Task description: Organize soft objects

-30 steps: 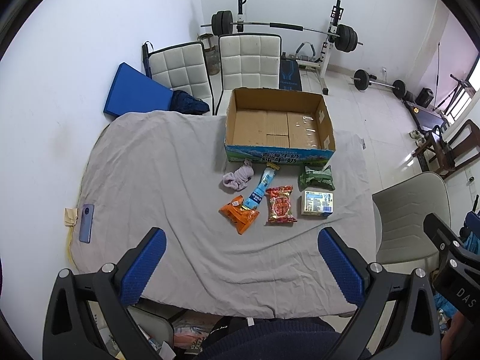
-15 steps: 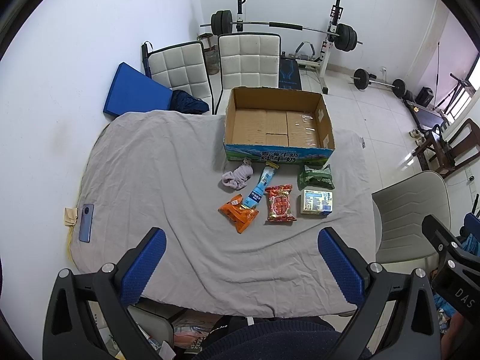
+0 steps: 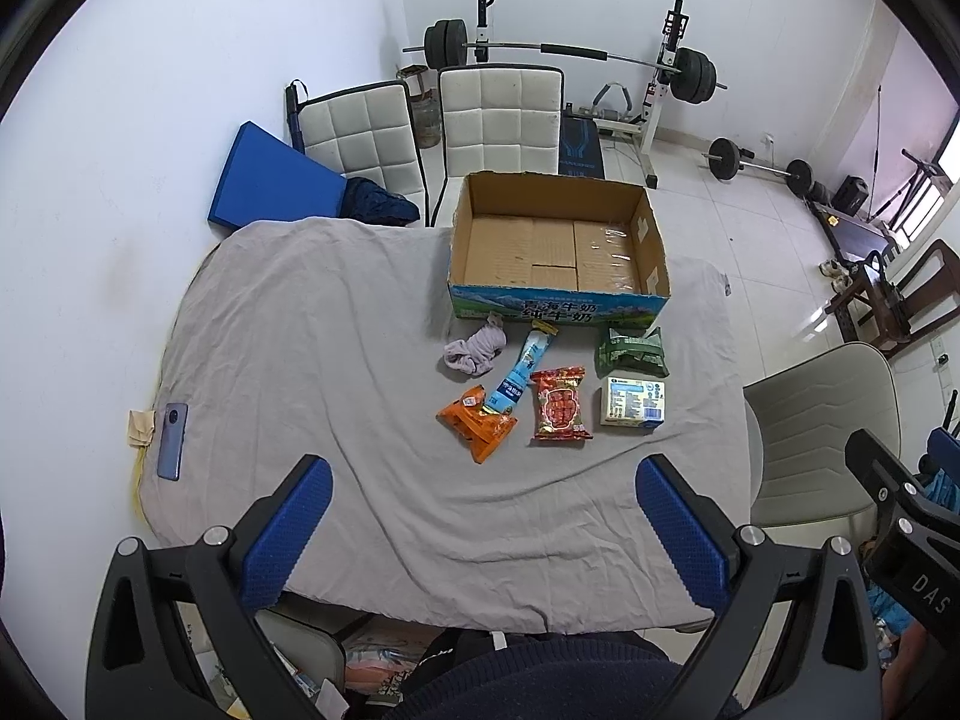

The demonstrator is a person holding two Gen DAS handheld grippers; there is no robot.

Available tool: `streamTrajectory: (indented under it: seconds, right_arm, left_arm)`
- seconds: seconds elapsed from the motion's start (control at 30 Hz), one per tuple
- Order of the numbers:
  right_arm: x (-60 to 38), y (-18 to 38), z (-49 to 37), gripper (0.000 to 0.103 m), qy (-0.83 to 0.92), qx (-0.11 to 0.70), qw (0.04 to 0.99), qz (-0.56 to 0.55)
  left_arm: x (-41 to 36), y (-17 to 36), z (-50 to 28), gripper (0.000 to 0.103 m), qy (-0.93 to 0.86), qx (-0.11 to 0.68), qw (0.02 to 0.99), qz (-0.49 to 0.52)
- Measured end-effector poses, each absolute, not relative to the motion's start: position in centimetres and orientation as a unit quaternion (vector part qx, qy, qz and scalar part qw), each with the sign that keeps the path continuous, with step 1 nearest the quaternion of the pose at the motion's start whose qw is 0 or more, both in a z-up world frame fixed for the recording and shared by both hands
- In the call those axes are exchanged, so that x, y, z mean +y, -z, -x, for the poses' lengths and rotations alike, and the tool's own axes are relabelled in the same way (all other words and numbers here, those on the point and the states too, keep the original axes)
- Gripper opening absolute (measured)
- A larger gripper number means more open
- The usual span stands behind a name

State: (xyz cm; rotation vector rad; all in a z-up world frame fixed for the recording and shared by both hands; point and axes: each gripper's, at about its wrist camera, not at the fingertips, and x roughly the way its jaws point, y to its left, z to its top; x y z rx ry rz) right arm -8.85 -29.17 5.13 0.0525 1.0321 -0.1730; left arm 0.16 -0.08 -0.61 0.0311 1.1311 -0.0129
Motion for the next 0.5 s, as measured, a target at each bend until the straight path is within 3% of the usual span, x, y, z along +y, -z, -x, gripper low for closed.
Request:
streamTrajectory:
  seconds: [0.5]
  right_arm:
    - [-29.12,-5.43,9.09,0.103,0.084,0.492,0.866,-0.023]
  left_arm:
    - [-0.1,0.78,0.45,0.103,0.007,0.534,0.846,-0.012]
